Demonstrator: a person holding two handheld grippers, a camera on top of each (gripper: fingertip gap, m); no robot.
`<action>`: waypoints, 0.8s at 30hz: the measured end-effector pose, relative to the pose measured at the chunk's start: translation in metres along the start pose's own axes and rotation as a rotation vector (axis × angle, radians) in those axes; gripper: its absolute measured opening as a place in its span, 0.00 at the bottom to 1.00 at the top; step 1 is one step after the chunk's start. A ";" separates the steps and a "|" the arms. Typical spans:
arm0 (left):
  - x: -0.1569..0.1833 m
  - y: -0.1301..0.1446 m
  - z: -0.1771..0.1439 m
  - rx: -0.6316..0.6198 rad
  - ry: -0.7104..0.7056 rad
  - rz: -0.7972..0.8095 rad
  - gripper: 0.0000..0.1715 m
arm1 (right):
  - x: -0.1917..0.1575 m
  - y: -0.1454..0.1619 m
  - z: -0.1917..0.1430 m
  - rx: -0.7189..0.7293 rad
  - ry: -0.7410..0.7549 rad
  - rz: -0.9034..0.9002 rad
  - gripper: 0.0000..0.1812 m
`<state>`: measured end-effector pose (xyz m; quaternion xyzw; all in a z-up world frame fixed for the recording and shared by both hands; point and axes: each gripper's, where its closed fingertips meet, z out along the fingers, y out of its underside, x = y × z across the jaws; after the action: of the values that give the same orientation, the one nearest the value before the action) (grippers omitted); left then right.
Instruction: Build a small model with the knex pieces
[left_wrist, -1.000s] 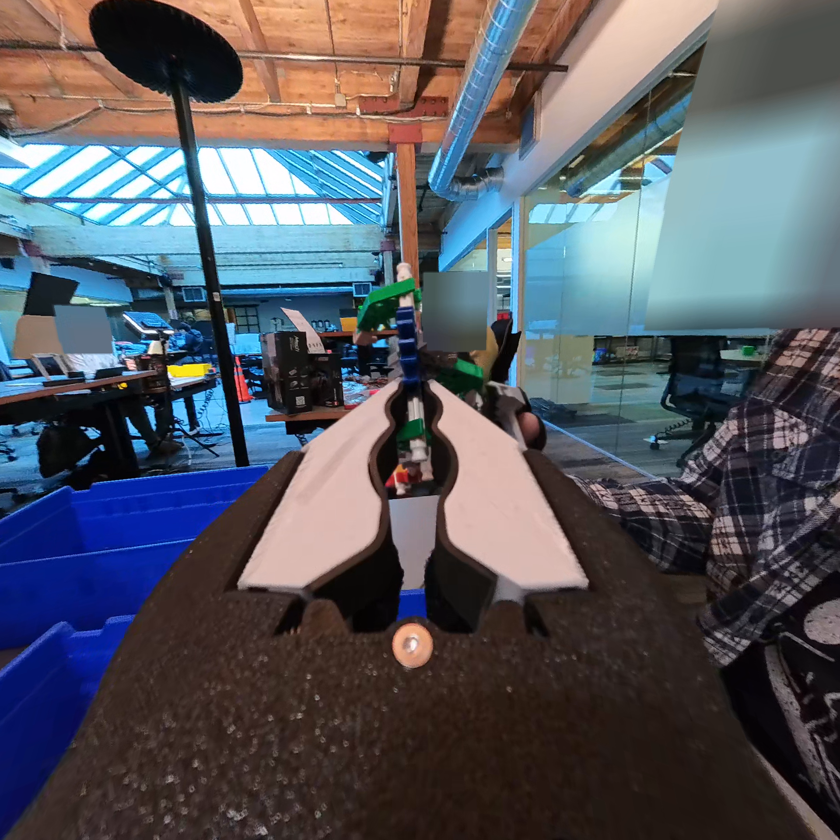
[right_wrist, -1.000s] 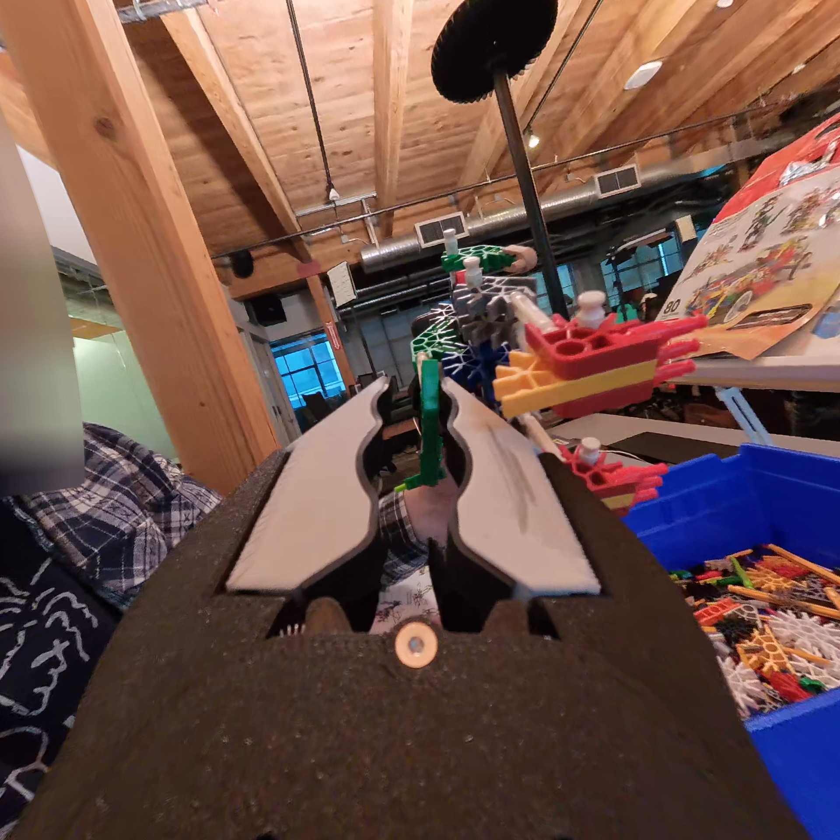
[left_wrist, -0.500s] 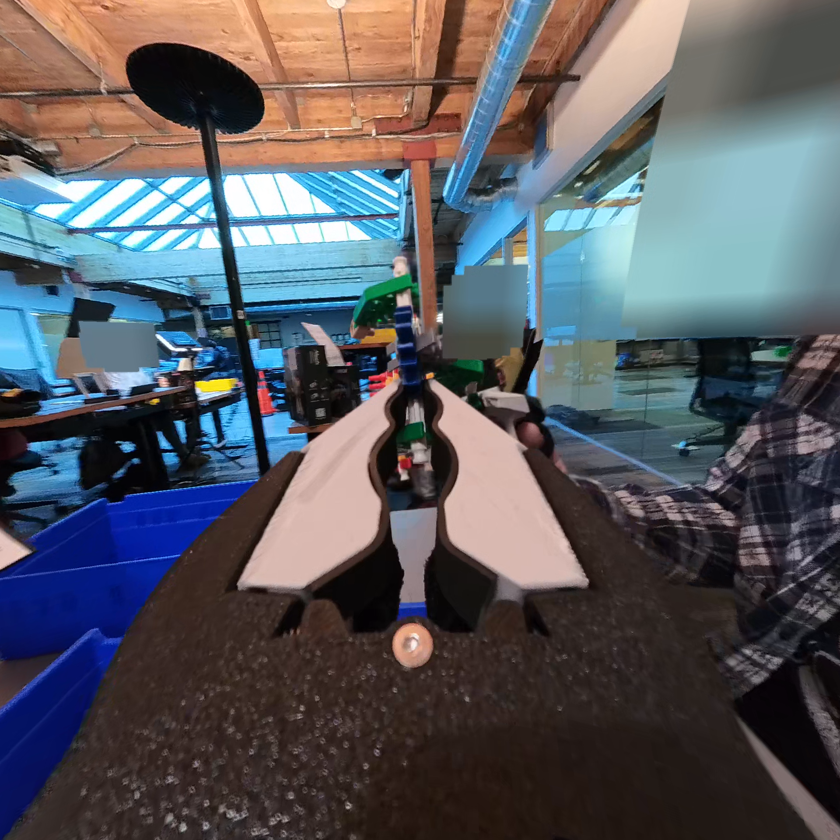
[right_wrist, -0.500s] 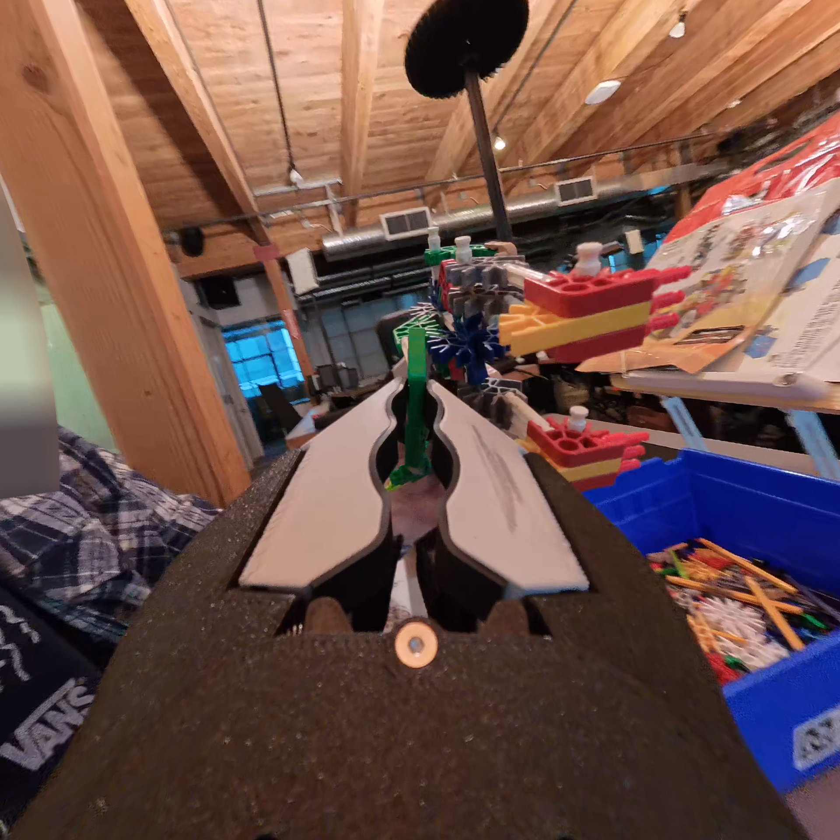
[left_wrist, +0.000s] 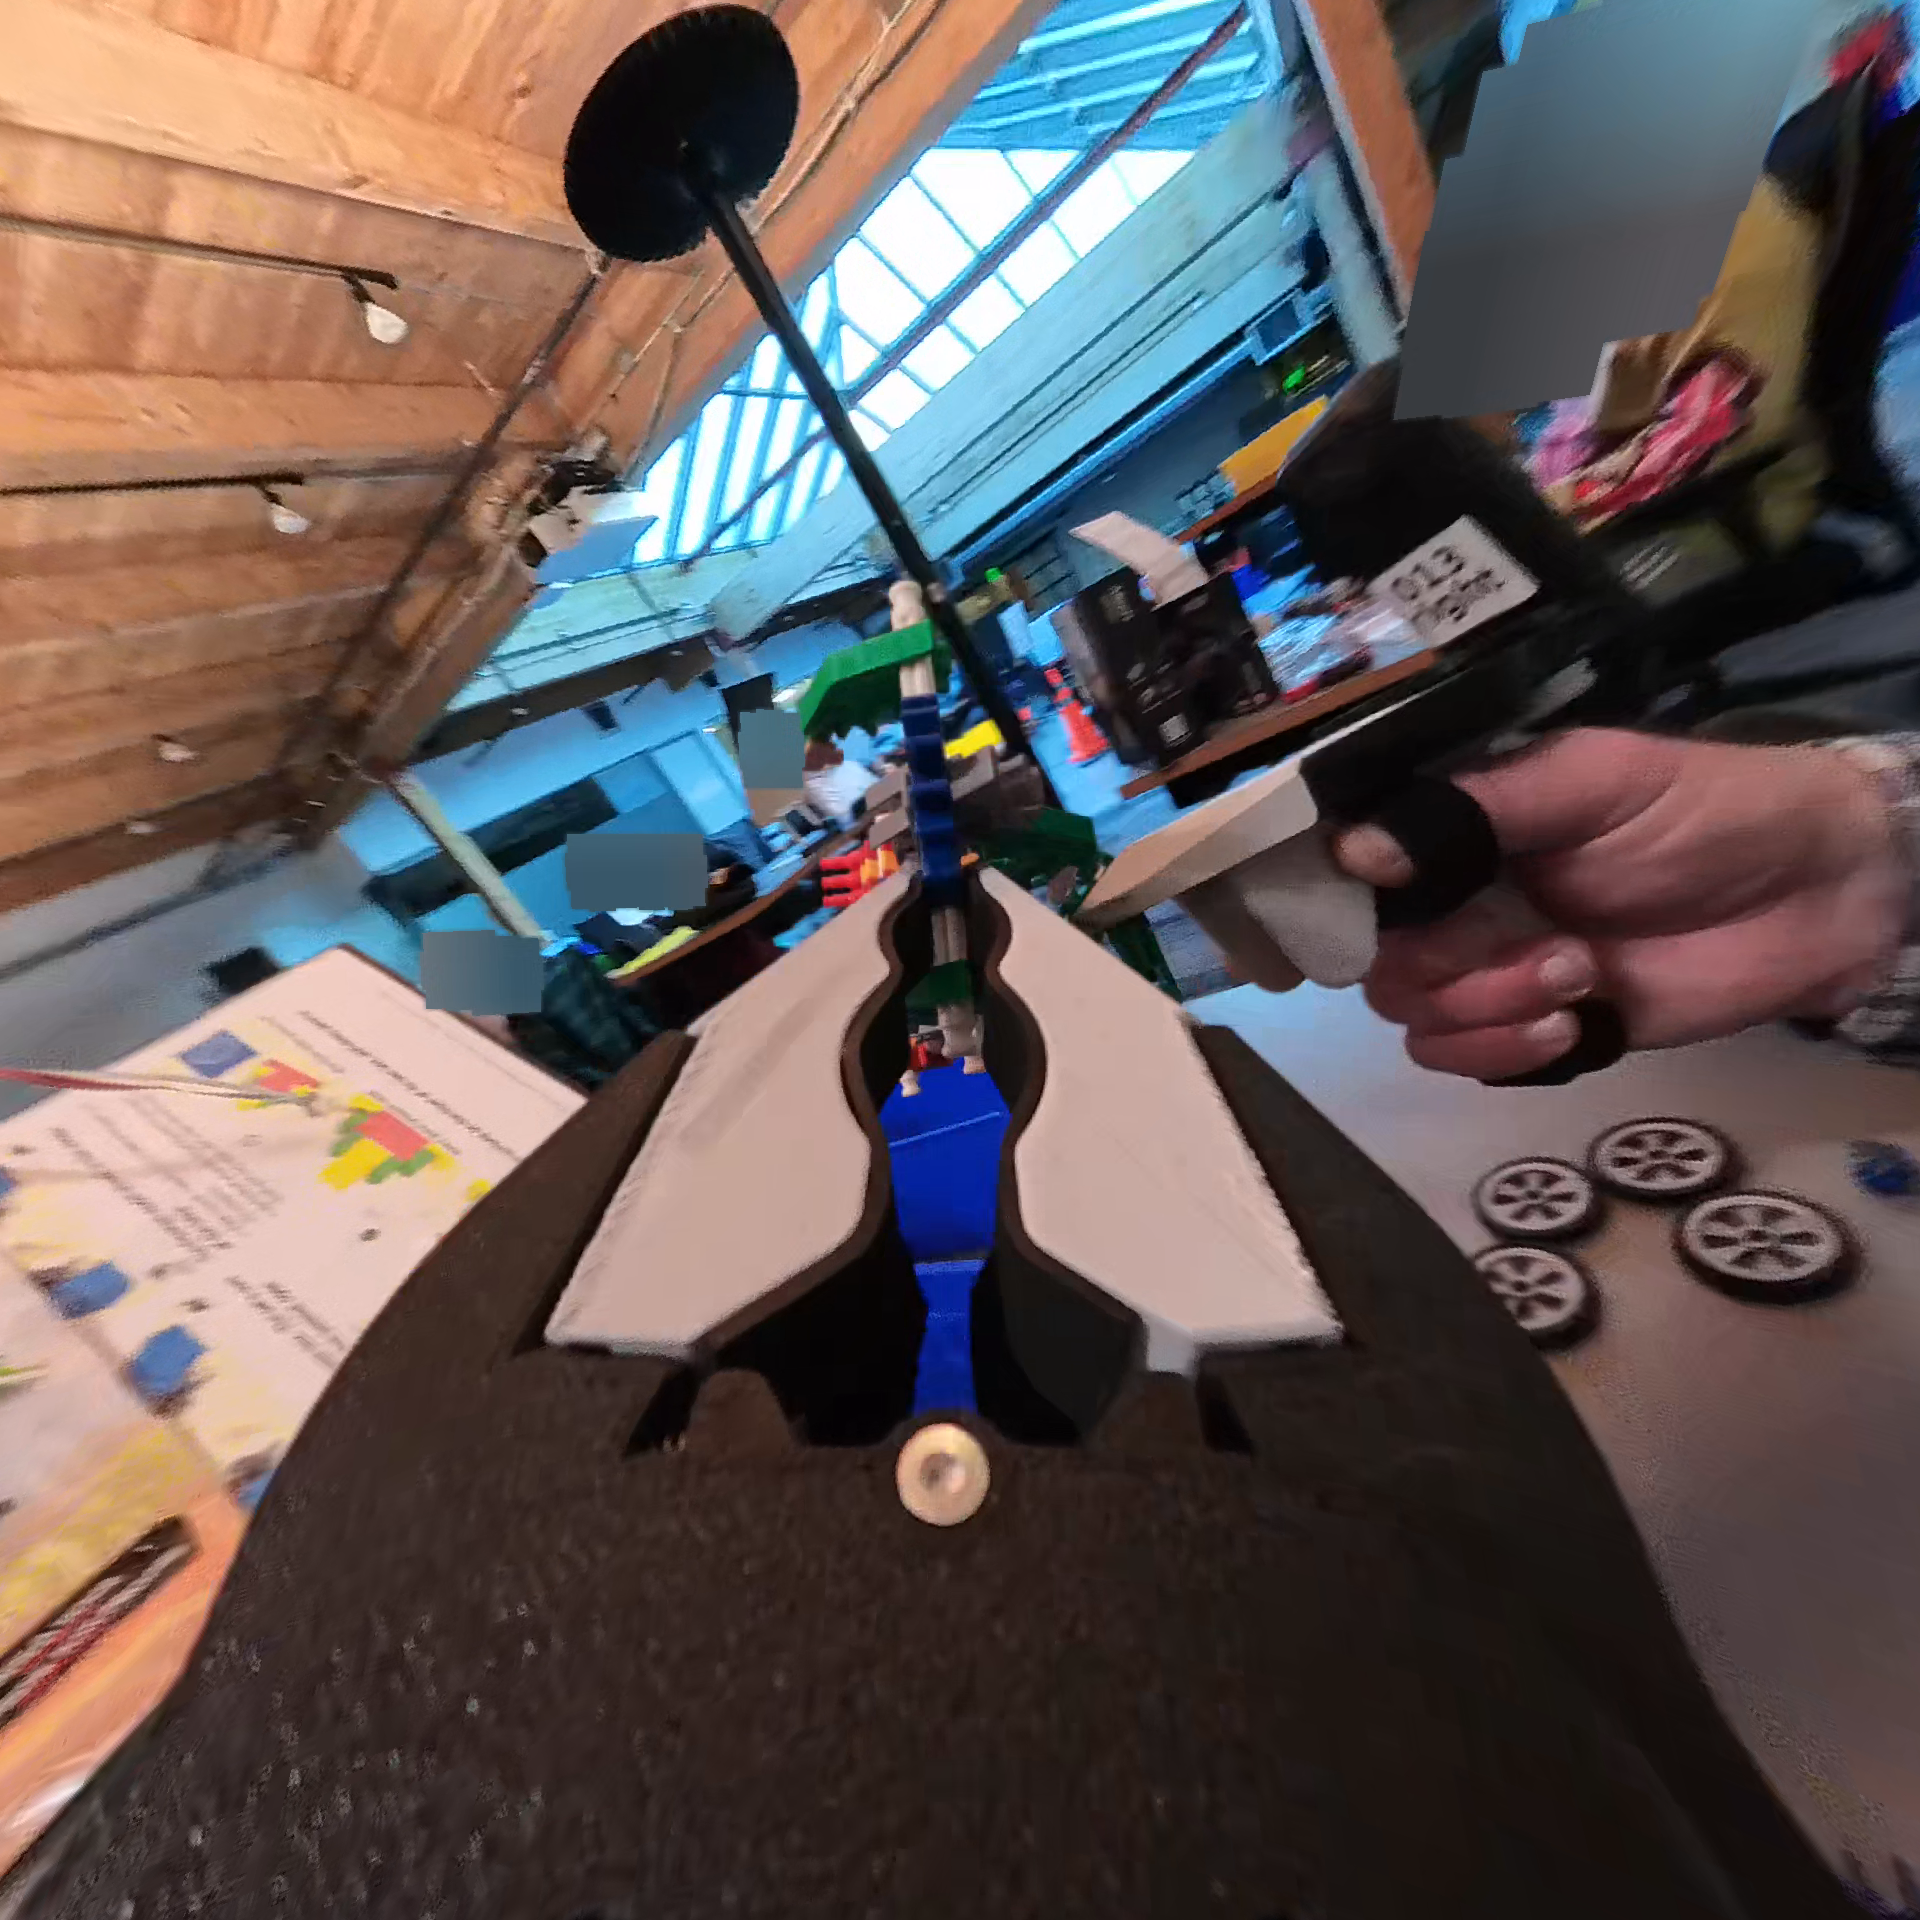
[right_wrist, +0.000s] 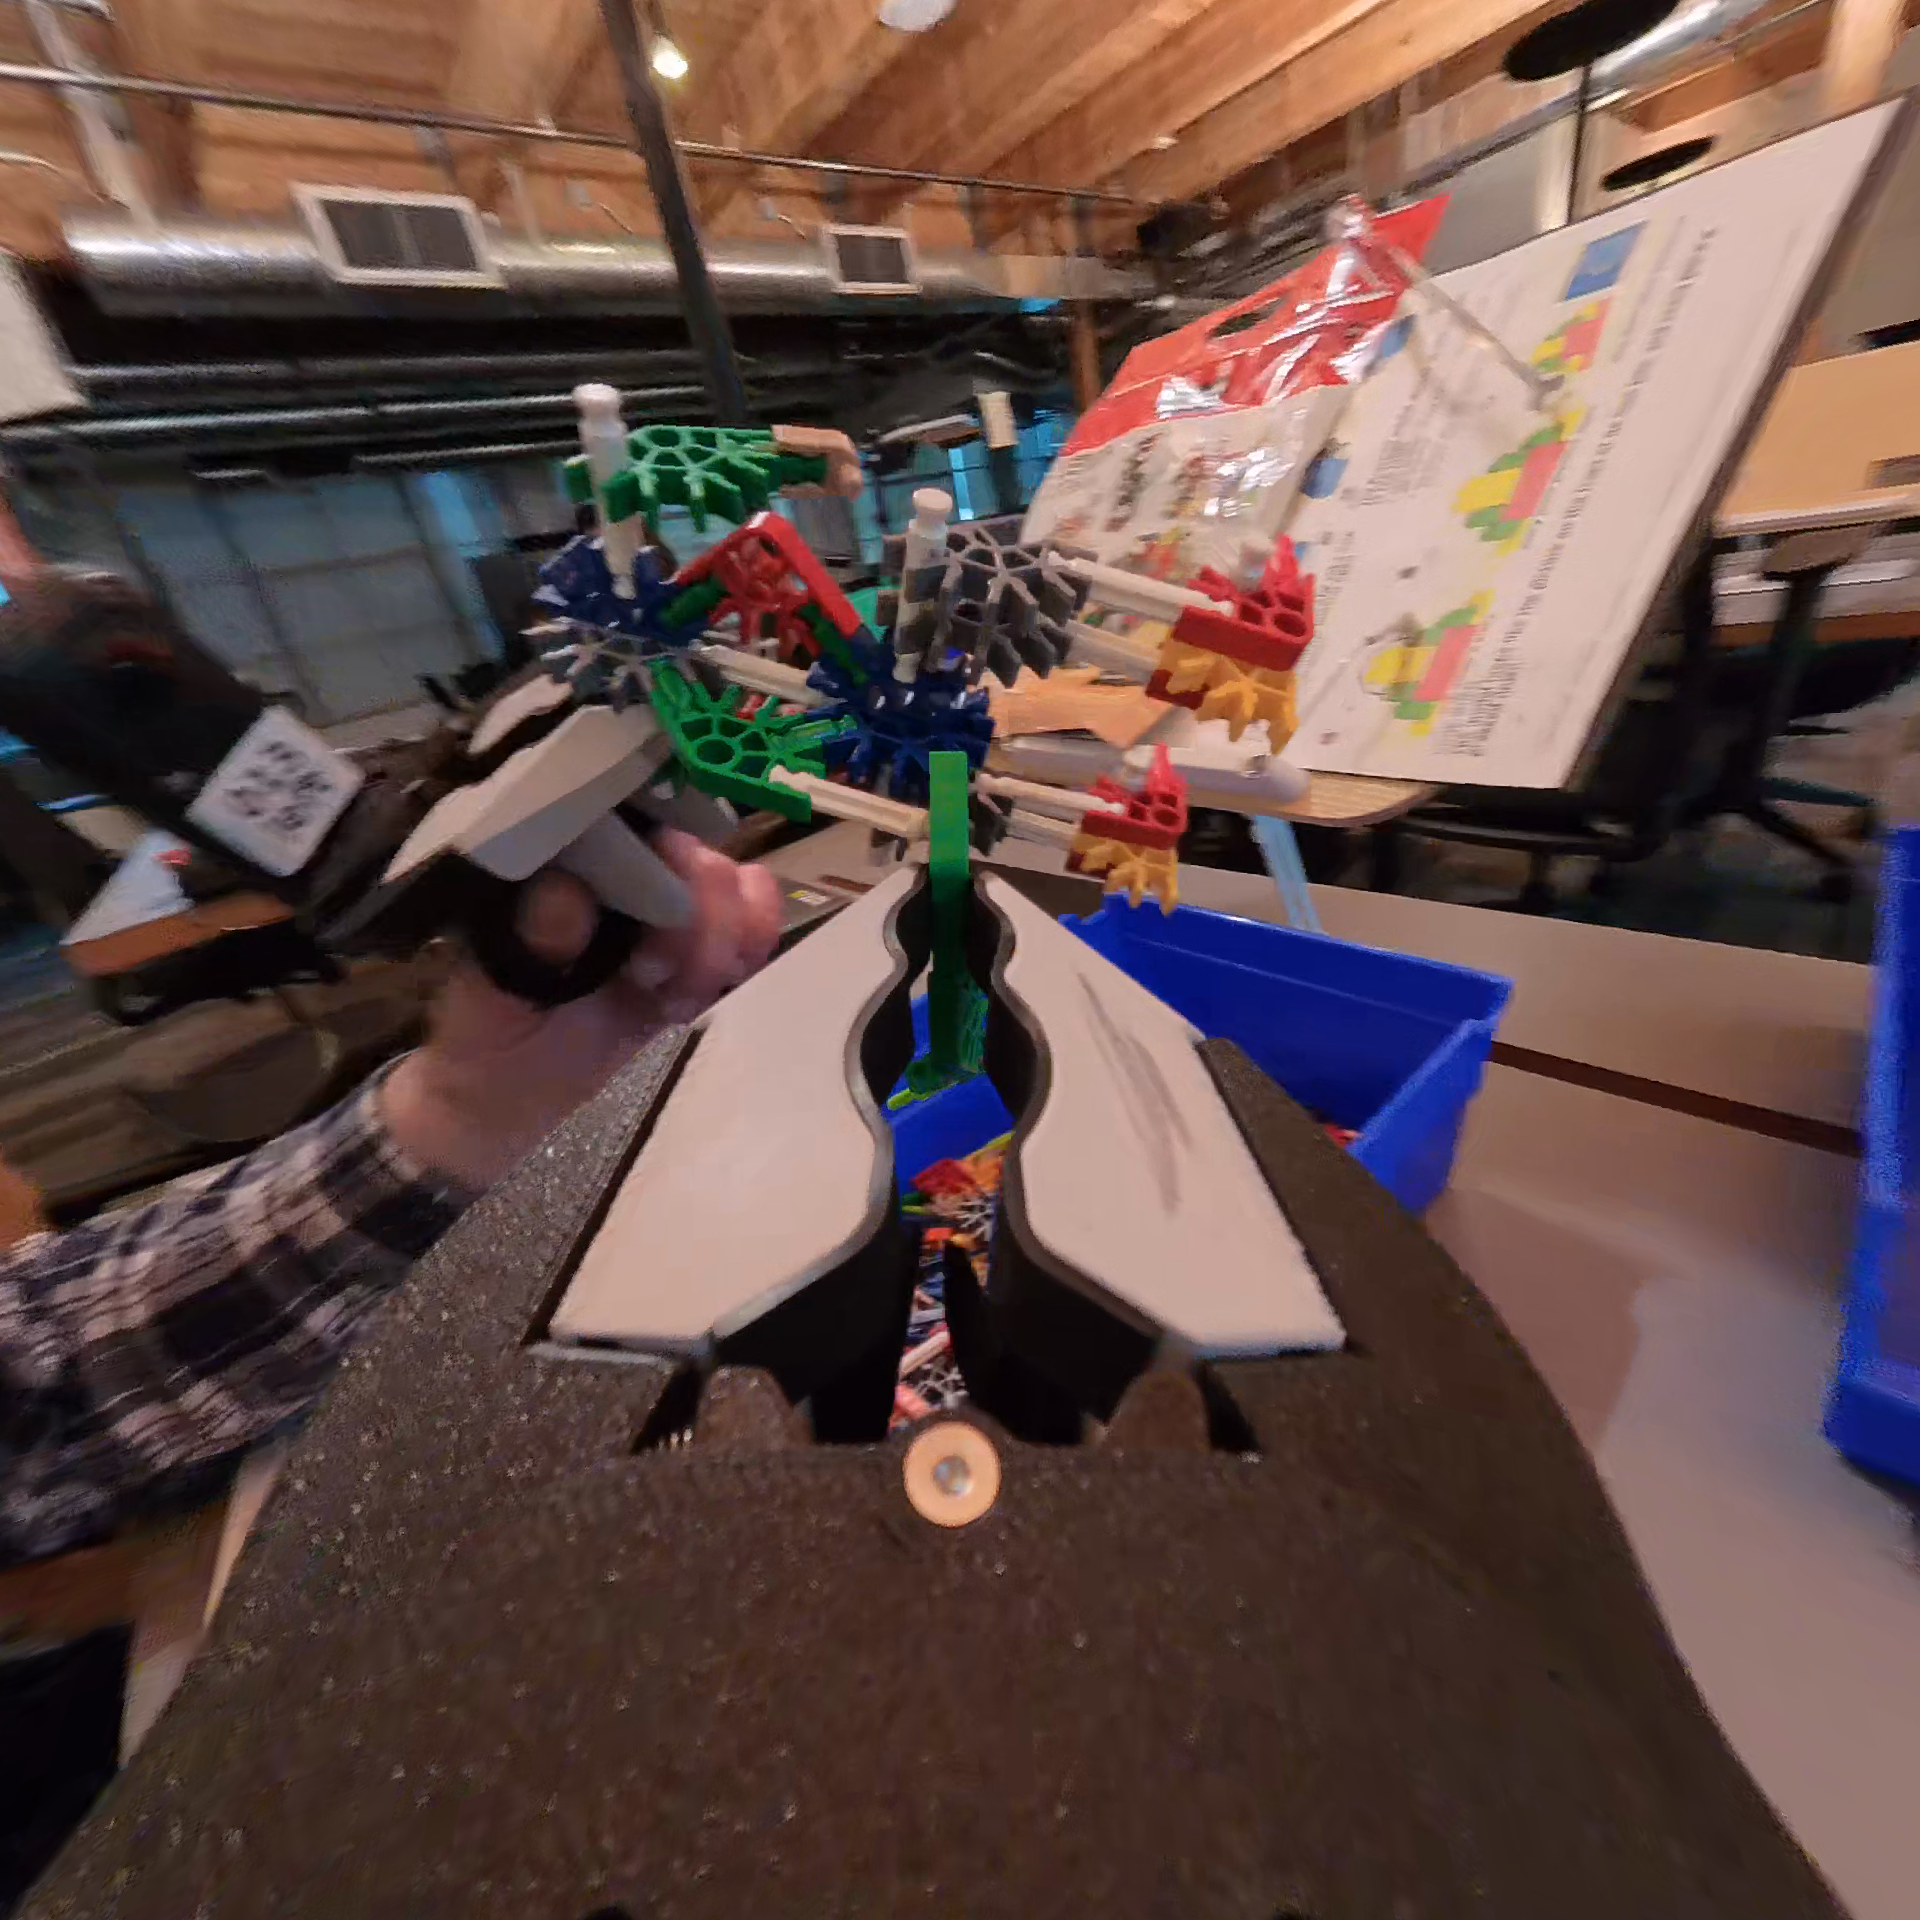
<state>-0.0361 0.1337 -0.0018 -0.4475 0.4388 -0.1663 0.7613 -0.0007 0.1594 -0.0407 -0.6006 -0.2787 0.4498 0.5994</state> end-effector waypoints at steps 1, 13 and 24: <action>0.001 -0.001 0.002 -0.005 -0.031 0.030 0.01 | 0.004 -0.001 0.001 0.000 0.039 -0.015 0.02; -0.005 0.013 0.012 -0.208 -0.248 0.285 0.01 | 0.030 -0.010 0.001 -0.174 0.472 -0.611 0.02; -0.043 0.018 -0.009 -0.164 -0.104 -0.065 0.02 | 0.041 0.083 -0.063 -0.558 -0.015 0.162 0.03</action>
<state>-0.0700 0.1667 0.0035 -0.5306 0.3960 -0.1311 0.7379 0.0558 0.1551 -0.1378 -0.7593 -0.3470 0.4065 0.3711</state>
